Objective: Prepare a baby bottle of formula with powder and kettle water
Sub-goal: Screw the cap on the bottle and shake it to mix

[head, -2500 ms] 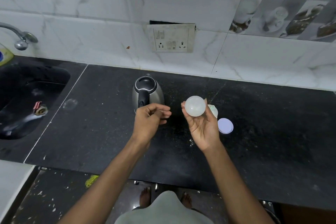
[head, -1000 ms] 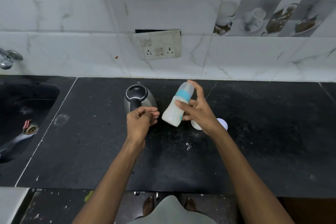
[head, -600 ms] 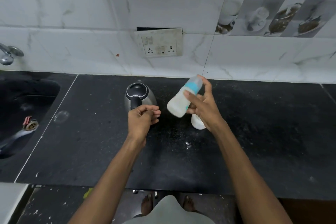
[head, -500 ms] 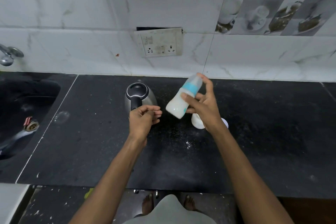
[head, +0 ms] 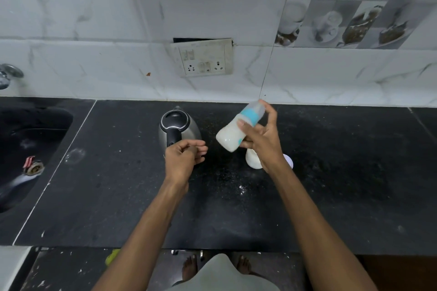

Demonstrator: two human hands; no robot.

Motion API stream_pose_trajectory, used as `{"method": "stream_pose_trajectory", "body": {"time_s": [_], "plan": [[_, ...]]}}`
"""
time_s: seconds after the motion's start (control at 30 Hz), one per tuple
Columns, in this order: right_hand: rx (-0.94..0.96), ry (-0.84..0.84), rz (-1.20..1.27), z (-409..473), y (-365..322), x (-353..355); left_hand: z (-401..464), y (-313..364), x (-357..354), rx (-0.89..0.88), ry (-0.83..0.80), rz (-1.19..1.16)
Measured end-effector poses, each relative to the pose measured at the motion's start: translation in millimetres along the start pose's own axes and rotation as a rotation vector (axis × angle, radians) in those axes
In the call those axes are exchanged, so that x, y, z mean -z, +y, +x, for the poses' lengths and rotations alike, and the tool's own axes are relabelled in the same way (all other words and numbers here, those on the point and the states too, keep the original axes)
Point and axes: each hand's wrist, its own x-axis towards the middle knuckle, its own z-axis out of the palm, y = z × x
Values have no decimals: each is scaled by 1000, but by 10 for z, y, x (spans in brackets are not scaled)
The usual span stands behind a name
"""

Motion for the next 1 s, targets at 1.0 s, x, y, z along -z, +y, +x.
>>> {"method": "stream_pose_trajectory", "body": {"time_s": [1.0], "plan": [[-30,-138,-160,74,0,-81,36,-22,67,19,22,-21]]}}
